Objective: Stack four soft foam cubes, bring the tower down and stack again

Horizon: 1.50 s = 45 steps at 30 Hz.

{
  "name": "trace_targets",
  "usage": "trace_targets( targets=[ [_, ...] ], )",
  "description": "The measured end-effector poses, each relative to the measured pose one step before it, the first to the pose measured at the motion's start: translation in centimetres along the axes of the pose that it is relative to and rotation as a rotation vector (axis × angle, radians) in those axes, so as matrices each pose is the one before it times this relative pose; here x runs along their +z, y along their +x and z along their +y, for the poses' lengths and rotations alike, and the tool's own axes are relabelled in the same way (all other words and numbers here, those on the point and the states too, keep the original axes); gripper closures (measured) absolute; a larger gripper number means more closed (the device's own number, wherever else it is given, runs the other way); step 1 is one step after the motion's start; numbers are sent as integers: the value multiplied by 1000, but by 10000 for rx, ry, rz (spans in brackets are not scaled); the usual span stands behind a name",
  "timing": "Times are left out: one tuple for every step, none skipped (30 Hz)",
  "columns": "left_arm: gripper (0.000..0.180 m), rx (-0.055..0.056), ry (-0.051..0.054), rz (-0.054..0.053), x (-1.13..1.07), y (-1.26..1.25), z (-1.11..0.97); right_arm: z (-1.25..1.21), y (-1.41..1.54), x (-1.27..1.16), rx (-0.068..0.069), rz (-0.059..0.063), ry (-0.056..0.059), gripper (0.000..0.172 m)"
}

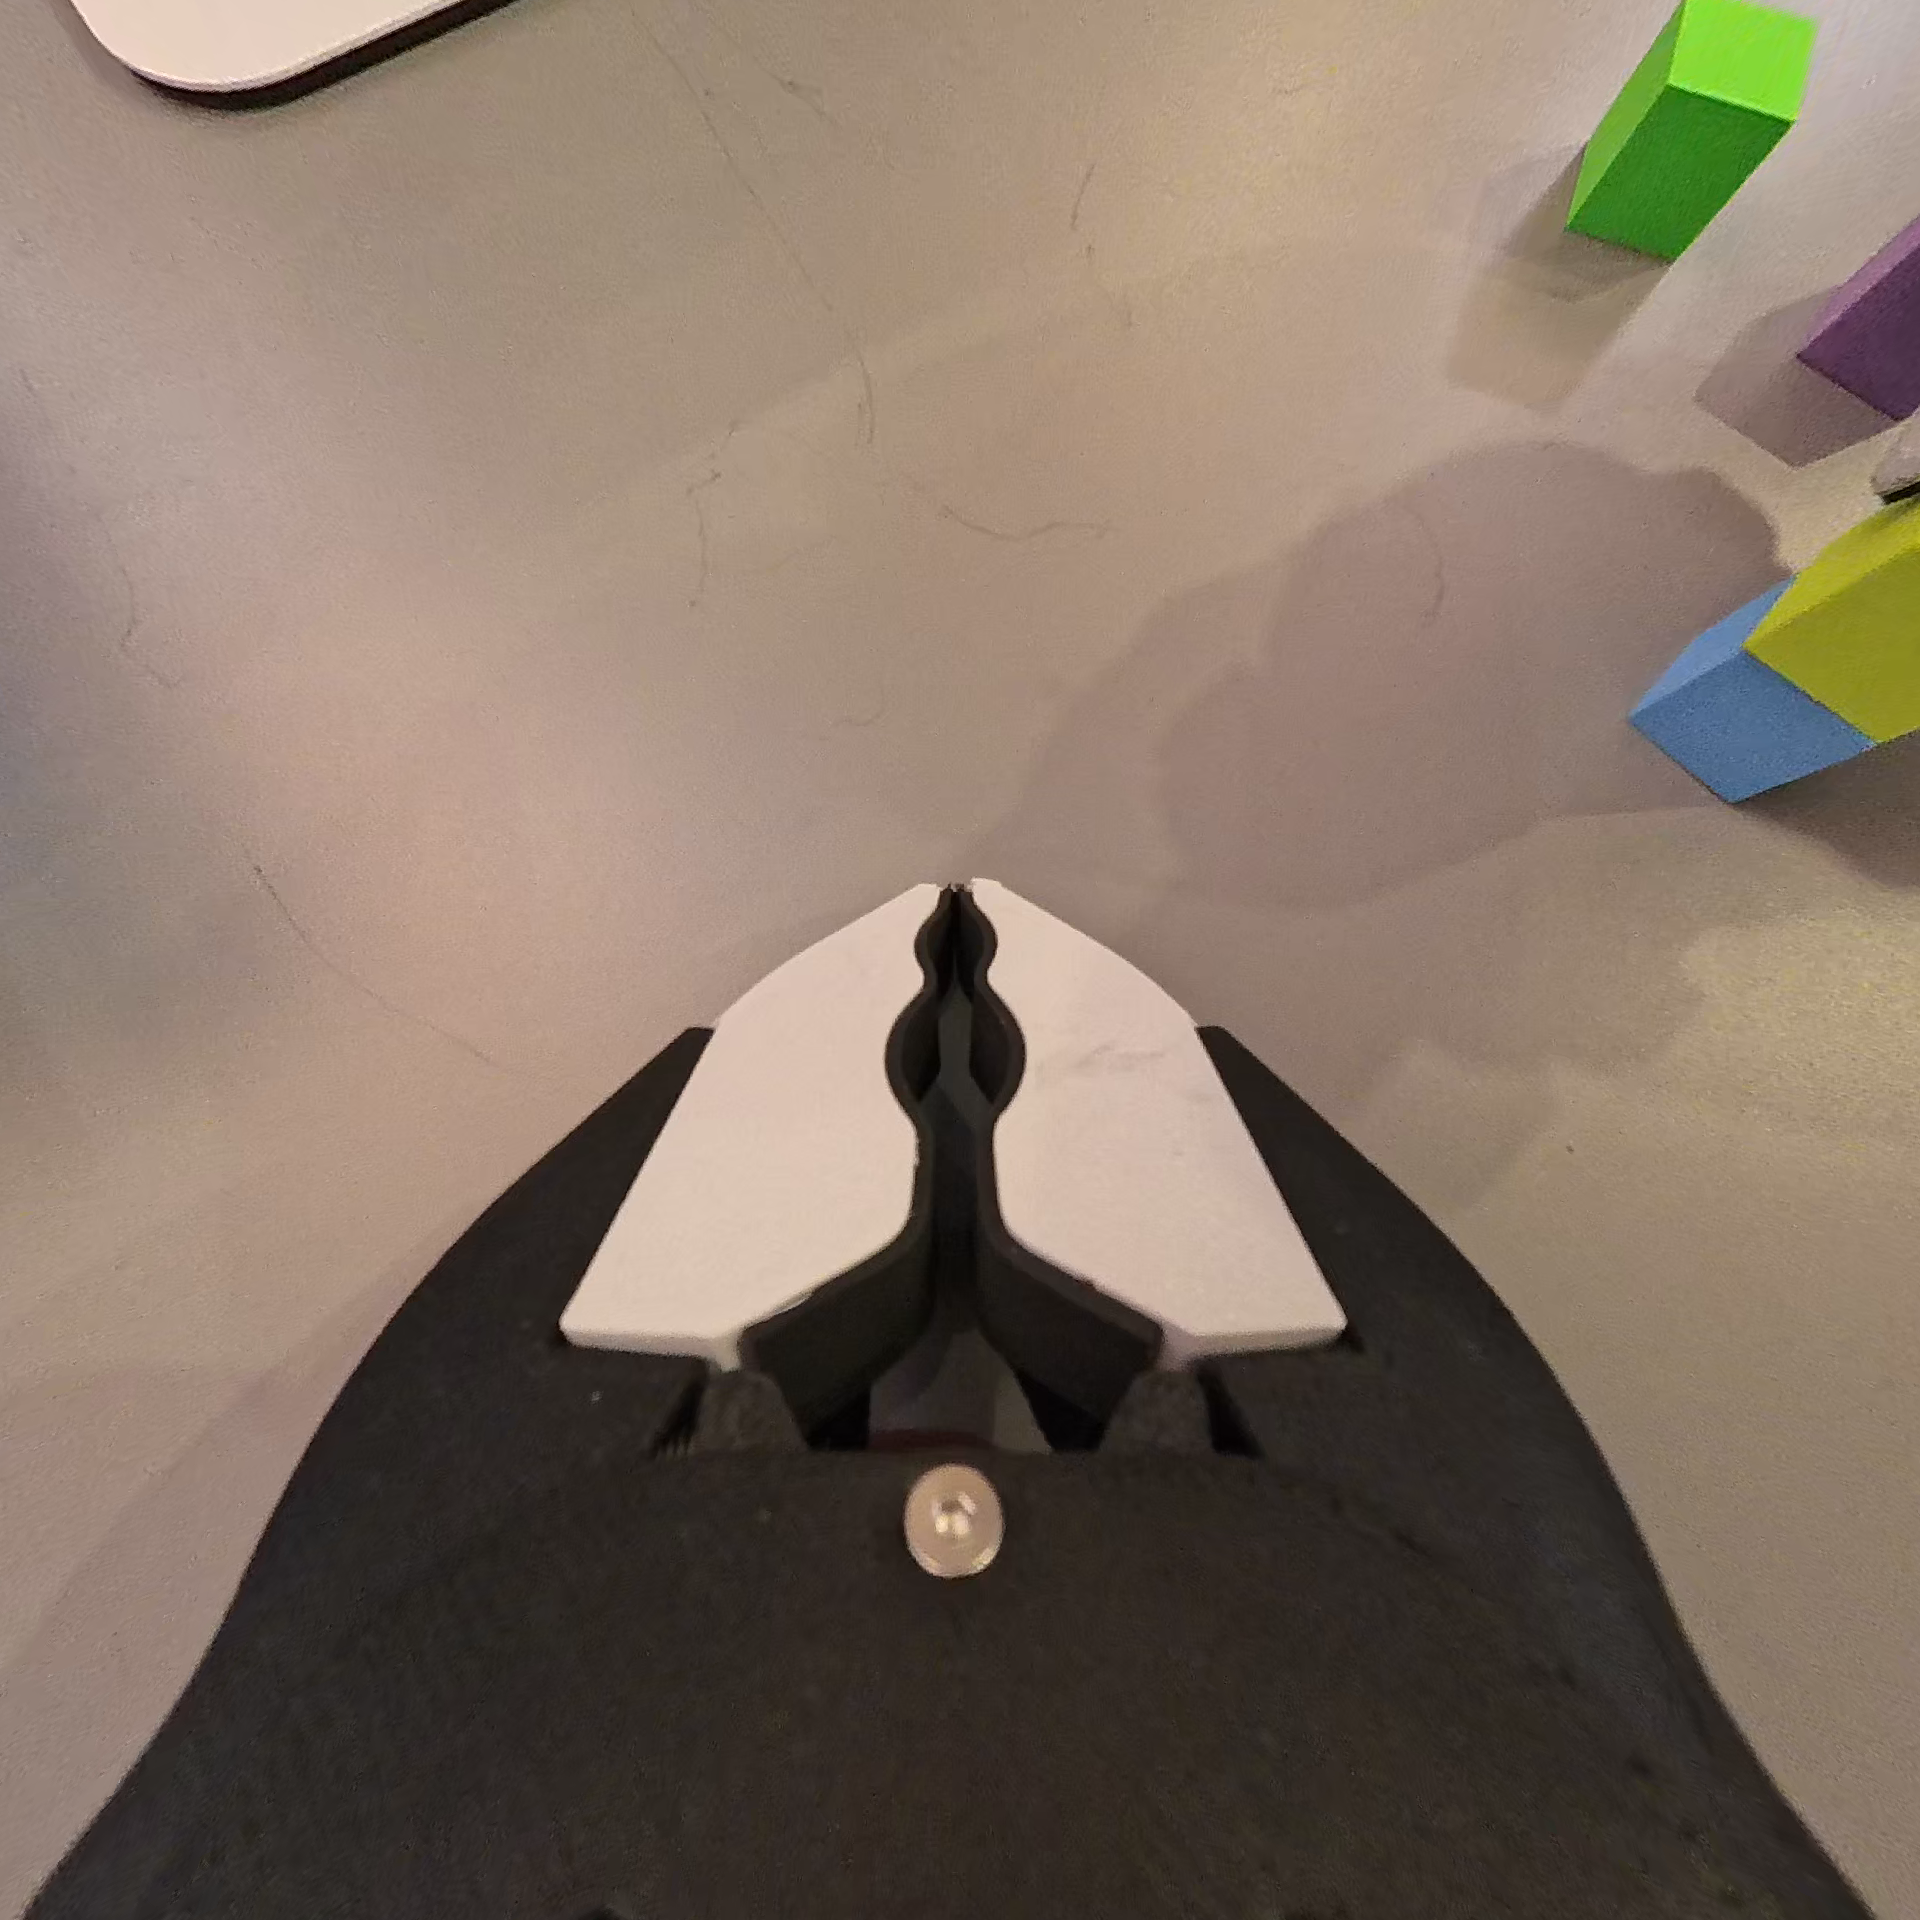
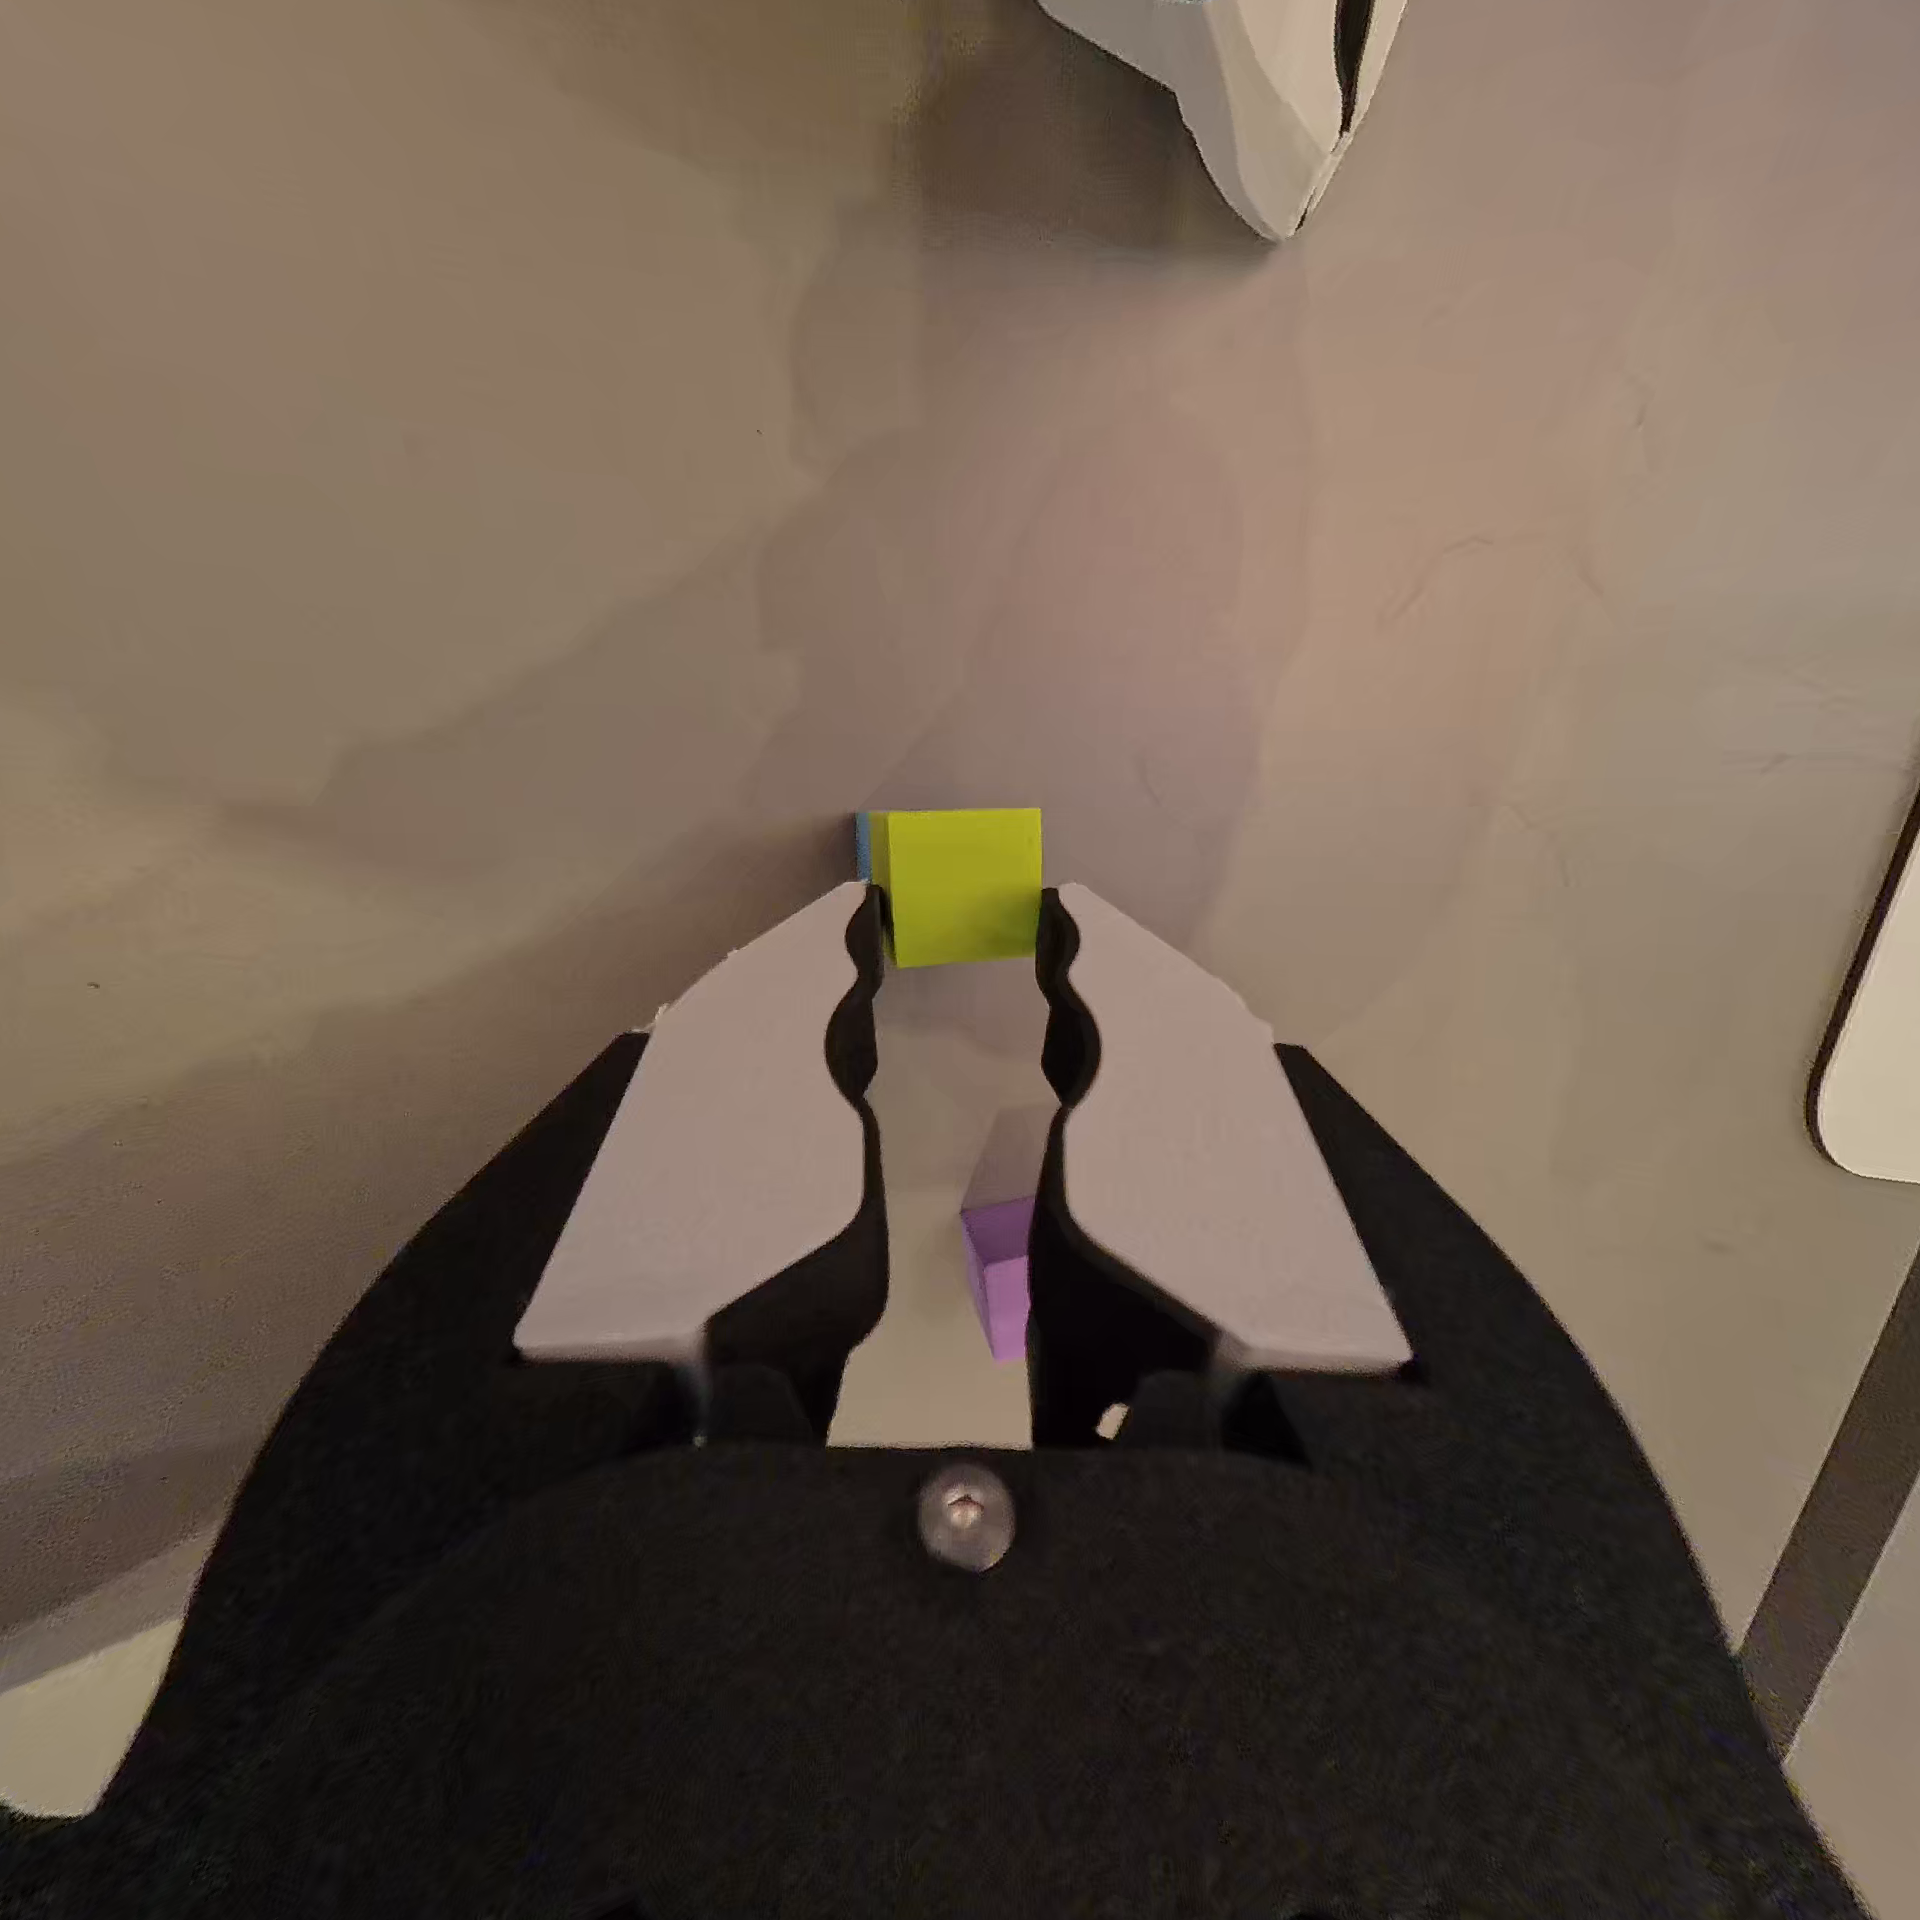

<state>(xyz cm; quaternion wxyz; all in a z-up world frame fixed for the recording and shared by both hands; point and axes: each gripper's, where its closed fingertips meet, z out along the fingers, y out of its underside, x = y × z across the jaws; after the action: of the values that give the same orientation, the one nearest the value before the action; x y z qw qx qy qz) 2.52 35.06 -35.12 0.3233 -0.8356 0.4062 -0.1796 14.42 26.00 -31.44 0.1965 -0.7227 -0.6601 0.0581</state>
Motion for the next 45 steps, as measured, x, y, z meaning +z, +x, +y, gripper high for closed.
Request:
trace_targets(
  targets=[
    [180,0,0,0,0,0,0,2,33,-8,27,-4,20,144],
    [180,-2,0,2,-2,-10,1,5,7,0,37,-16,13,144],
    [180,0,0,-1,0,-2,0,8,-34,-1,7,-17,16,144],
    [180,1,0,-1,-4,7,4,7,-28,7,-1,-14,5,144],
    [180,-1,0,1,4,-7,-5,14,-23,-13,-4,-4,-17,144],
    [180,0,0,0,0,1,0,-6,4,8,6,5,-29,144],
    [180,1,0,-2,0,-3,0,-15,11,-8,24,4,-36,144],
    [180,1,0,-2,5,3,-5,-21,-8,8,28,-9,-21,144],
    [180,0,0,0,0,0,0,-30,22,9,10,14,-21,144],
    [180,1,0,-1,0,-2,0,12,17,-3,9,23,-36,144],
    [180,0,0,0,0,0,0,7,-31,-9,31,-10,-35,144],
    [180,-1,0,1,0,1,0,0,-32,0,12,-4,-33,144],
    [180,0,0,0,0,0,0,5,-9,-3,5,17,-29,144],
    [180,0,0,0,7,0,7,7,18,2,9,23,-24,144],
    [180,1,0,0,0,-1,0,7,1,9,-7,18,-20,144],
    [180,1,0,1,0,1,0,-6,-19,4,-10,7,-12,144],
    [180,2,0,-1,0,-2,0,-3,-21,7,10,0,-9,144],
    [180,1,0,-1,0,-3,0,3,8,2,30,8,-3,144],
    [180,-1,0,1,0,1,0,-29,44,-3,34,35,16,144],
    [180,-1,0,2,0,3,0,12,23,43,47,20,-8,141],
    [180,-1,0,3,7,4,7,76,41,63,49,48,-37,131],
    [180,-1,0,6,4,0,-5,37,57,-55,10,71,29,129],
    [180,0,0,7,-5,3,5,-64,83,-239,20,82,150,127],
    [180,0,0,4,0,5,0,-55,74,-439,76,45,205,124],
    [180,1,0,7,0,8,0,67,211,-637,111,99,187,122],
    [180,6,1,21,1,23,-1,338,425,-778,107,213,111,120],
    [180,9,1,14,-3,20,4,633,476,-793,104,201,33,120],
    [180,10,-2,4,4,4,-3,870,446,-714,145,117,-11,121],
    [180,12,-1,4,3,25,-1,1005,367,-570,166,37,-55,122],
    [180,10,0,6,1,15,-1,1078,261,-412,120,-12,-84,124],
    [180,8,0,-3,9,4,6,1028,112,-234,79,-67,-109,125],
    [180,8,0,-3,2,5,-1,935,50,-73,49,-70,-130,126],
    [180,3,0,0,6,4,-5,848,26,100,27,-58,-160,126],
    [180,-2,0,2,0,3,0,742,-63,216,-8,-82,-188,127],
    [180,0,0,-1,0,-1,0,592,-44,312,-57,-35,-175,127],
    [180,0,0,0,0,-1,0,436,2,383,-55,-5,-145,127],
    [180,1,0,-1,7,-3,7,343,-14,418,-43,-42,-133,127],
    [180,3,0,-4,-4,0,5,279,48,417,-50,-15,-113,127],
    [180,2,-1,-2,5,2,-5,233,87,389,-31,-9,-106,127],
    [180,-2,0,3,-2,-8,1,168,145,361,-13,23,-76,127],
    [180,-3,0,4,0,8,0,50,85,312,-15,-23,-6,127],
    [180,-2,0,3,4,-3,-5,-69,-30,275,-25,-81,62,129],
    [180,-2,0,4,-2,-8,1,-124,-18,253,-31,-64,85,132],
    [180,-2,0,2,0,4,0,-77,38,246,-29,-9,48,135],
    [180,0,0,2,0,2,0,-20,41,222,6,-17,0,136]
  ],
)
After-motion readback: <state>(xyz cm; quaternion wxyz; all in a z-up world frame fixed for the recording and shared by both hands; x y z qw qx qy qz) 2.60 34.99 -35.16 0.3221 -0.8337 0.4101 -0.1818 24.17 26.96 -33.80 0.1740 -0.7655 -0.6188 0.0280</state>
